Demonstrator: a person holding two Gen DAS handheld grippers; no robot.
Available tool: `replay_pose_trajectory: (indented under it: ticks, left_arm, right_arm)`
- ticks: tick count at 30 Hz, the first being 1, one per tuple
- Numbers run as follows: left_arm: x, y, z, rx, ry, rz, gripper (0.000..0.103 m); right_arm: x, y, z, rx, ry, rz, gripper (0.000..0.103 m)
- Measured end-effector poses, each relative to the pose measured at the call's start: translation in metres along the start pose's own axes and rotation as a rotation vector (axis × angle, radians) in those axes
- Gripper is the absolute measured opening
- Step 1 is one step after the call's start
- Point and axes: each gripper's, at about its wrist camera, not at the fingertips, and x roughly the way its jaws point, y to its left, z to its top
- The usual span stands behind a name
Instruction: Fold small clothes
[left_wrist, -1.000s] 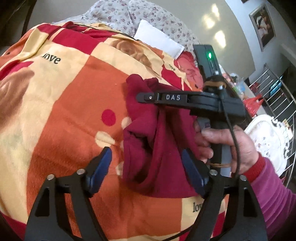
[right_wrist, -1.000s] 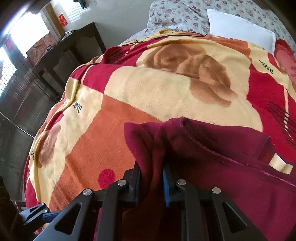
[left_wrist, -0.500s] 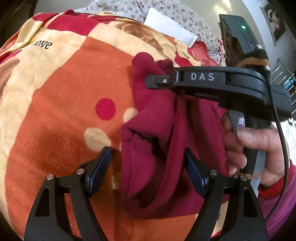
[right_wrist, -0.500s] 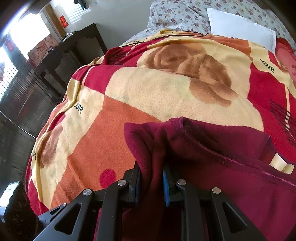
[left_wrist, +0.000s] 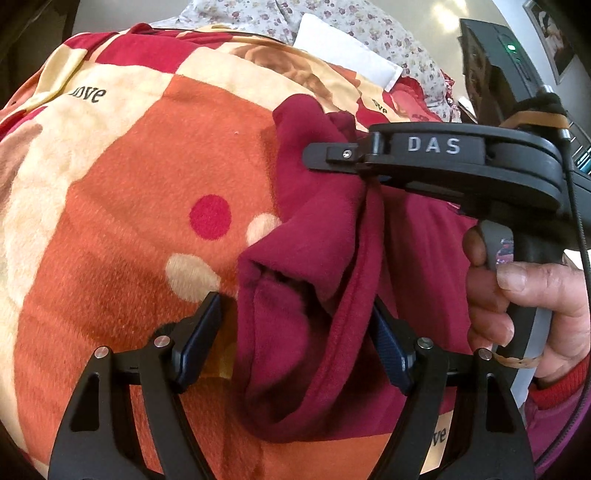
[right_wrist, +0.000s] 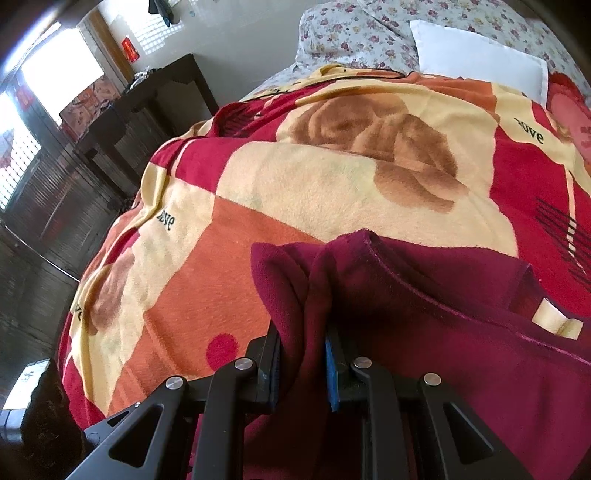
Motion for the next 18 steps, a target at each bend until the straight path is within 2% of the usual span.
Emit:
replay_pose_trajectory:
  ticks: [2, 4, 7, 8, 9, 12, 18]
  left_arm:
    - [0.001, -0.001, 0.002, -0.001, 0.002, -0.003, 0.070]
    - [0.000, -0.005, 0.001, 0.004, 0.009, -0.016, 0.059]
    - [-0.002, -0.016, -0.001, 0.043, 0.004, -0.013, 0.037]
    - [-0.004, -0.020, -0.001, 0.055, 0.002, -0.016, 0.025]
    - [-0.006, -0.025, -0.001, 0.063, -0.003, -0.022, 0.020]
    - [-0.014, -0.042, 0.000, 0.096, -0.024, -0.031, 0.016]
    - [-0.033, -0.084, 0.006, 0.163, -0.055, -0.084, 0.016]
  right_arm:
    - [-0.006, -0.001, -0.001, 0.002, -0.020, 0.005, 0.018]
    - [-0.013, -0.001, -0.004, -0.001, -0.038, 0.011, 0.018]
    - [-0.024, -0.004, -0.008, 0.002, -0.057, 0.017, 0.018]
    - [-0.028, -0.006, -0.009, 0.006, -0.062, 0.023, 0.018]
    - [-0.032, -0.008, -0.010, 0.009, -0.069, 0.026, 0.018]
    - [-0.046, -0.016, -0.012, 0.022, -0.091, 0.037, 0.018]
    - [-0.092, -0.040, -0.020, 0.050, -0.168, 0.045, 0.018]
